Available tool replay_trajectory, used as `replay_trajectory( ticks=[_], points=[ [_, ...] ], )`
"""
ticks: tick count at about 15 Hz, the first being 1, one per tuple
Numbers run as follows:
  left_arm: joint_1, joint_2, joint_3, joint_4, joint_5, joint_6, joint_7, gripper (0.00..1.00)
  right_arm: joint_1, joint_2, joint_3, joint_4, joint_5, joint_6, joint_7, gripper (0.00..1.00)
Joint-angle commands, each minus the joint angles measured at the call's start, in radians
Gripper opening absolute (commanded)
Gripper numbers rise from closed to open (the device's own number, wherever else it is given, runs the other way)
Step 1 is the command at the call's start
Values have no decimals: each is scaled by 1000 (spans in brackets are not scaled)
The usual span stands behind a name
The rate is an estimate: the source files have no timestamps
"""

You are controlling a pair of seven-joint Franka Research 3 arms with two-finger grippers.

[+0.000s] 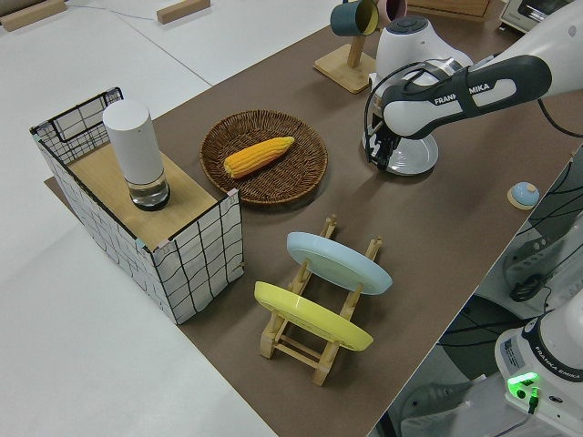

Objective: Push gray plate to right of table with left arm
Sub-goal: 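Push the gray plate with the left gripper toward the toaster oven side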

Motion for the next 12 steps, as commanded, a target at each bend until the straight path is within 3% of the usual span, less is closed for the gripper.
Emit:
replay_trajectory(
  ticks=[1, 6, 8, 12],
  points=[
    [-22, 2, 3, -21, -43, 35, -16, 0, -8, -10, 5, -4, -1, -12, -8, 996],
    [-107, 18, 2, -15, -92, 58, -80, 0, -8, -10, 5, -4, 1, -12, -8, 996],
    [-177, 31, -3, -12, -178, 82, -100, 0, -8, -10, 5, -4, -1, -12, -8, 996],
    [-353, 90, -12, -6, -193, 237, -319, 0, -8, -10, 5, -4, -1, -12, -8, 996]
  ],
)
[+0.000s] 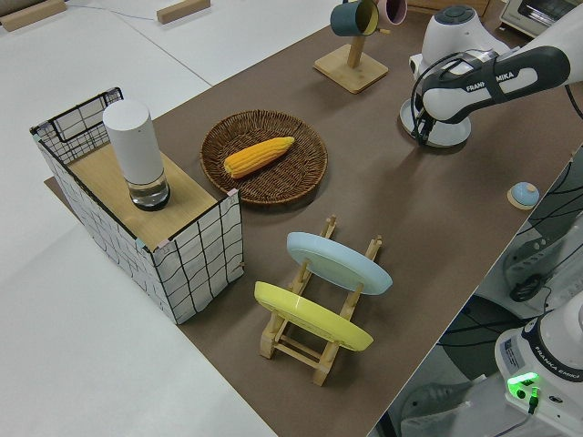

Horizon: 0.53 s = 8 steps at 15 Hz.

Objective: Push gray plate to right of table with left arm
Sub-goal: 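Push the gray plate with the left gripper toward the toaster oven side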

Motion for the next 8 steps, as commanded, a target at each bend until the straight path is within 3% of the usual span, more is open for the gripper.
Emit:
replay_trajectory(
  ticks=[1, 5, 8],
  points=[
    [-136, 69, -6, 4, -29, 141, -165, 0, -8, -10, 5, -4, -1, -12, -8, 996],
    [-199, 155, -53, 54, -60, 254, -296, 0, -8, -10, 5, -4, -1, -12, -8, 996],
    [-250, 207, -61, 82, -60, 321, -347, 0, -8, -10, 5, -4, -1, -12, -8, 996]
  ],
)
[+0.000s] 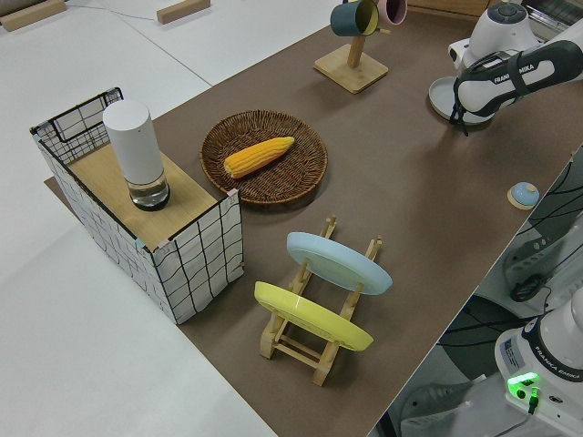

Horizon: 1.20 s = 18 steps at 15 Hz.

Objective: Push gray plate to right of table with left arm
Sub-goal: 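Push the gray plate with the left gripper toward the toaster oven side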

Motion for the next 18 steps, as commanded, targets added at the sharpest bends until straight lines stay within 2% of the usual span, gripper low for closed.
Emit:
replay_trajectory(
  ticks=[1, 2, 3, 4, 5, 6, 7, 9, 11, 13, 15, 18],
  points=[
    [-77, 132, -5, 66, -24, 75, -81, 0, -8, -10, 5, -4, -1, -12, -8, 996],
    [-93, 134, -5, 77, -24, 74, -99, 0, -8, -10, 5, -4, 1, -12, -8, 996],
    [-98, 143, -4, 90, -24, 74, -104, 53, -8, -10, 5, -4, -1, -12, -8, 996],
    [-99, 144, -4, 97, -24, 75, -104, 226, -8, -10, 5, -4, 1, -12, -8, 996],
    [-101, 144, -4, 101, -13, 74, -101, 762, -8, -10, 5, -4, -1, -12, -8, 996],
    [-101, 143, -4, 100, -9, 68, -96, 935, -8, -10, 5, -4, 1, -12, -8, 996],
    [-96, 124, -2, 97, -4, 49, -95, 991, -8, -10, 5, -4, 1, -12, -8, 996],
    [-90, 77, 12, 97, 14, -33, -90, 993, -8, -10, 5, -4, 1, -12, -8, 996],
    [-58, 2, 41, 98, 103, -174, -75, 995, -8, -10, 5, -4, -1, -12, -8, 996],
    [-9, -58, 53, 98, 174, -286, 12, 995, -8, -10, 5, -4, -1, -12, -8, 996],
    [48, -115, 58, 97, 192, -365, 135, 995, -8, -10, 5, -4, -1, -12, -8, 996],
    [164, -222, 78, 101, 290, -486, 302, 995, -8, -10, 5, -4, -1, -12, -8, 996]
  ],
)
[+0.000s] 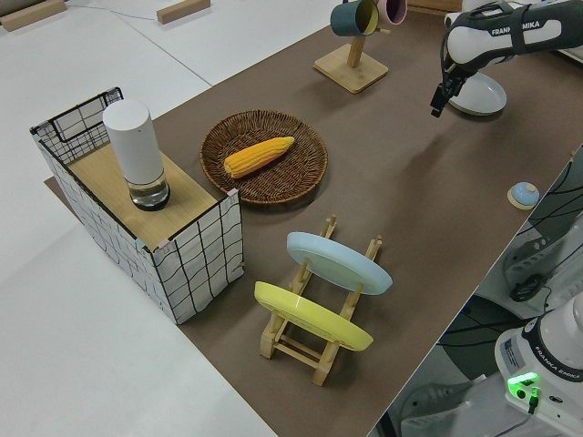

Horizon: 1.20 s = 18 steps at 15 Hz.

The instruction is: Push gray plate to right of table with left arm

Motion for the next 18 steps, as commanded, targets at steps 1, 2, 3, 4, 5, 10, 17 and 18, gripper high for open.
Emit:
replay_trajectory(
  ticks=[1, 2, 3, 4, 5, 10, 17, 18],
  points=[
    [131, -135, 6, -15, 114, -113, 180, 995, -8, -10, 5, -4, 1, -12, -8, 996],
    [157, -150, 6, -14, 150, -118, 207, 995, -8, -10, 5, -4, 1, -12, -8, 996],
    [177, -162, 6, -4, 174, -144, 224, 995, -8, -10, 5, -4, -1, -12, -8, 996],
    [197, -167, 8, 28, 182, -191, 242, 995, -8, -10, 5, -4, -1, -12, -8, 996],
    [231, -167, 14, 108, 182, -304, 294, 995, -8, -10, 5, -4, -1, -12, -8, 996],
    [371, -170, 26, 319, 181, -568, 471, 995, -8, -10, 5, -4, -1, -12, -8, 996],
    [381, -173, 66, 505, 168, -770, 463, 995, -8, -10, 5, -4, 1, -12, -8, 996],
    [380, -181, 75, 505, 165, -773, 465, 995, -8, -10, 5, -4, -1, -12, -8, 996]
  ],
)
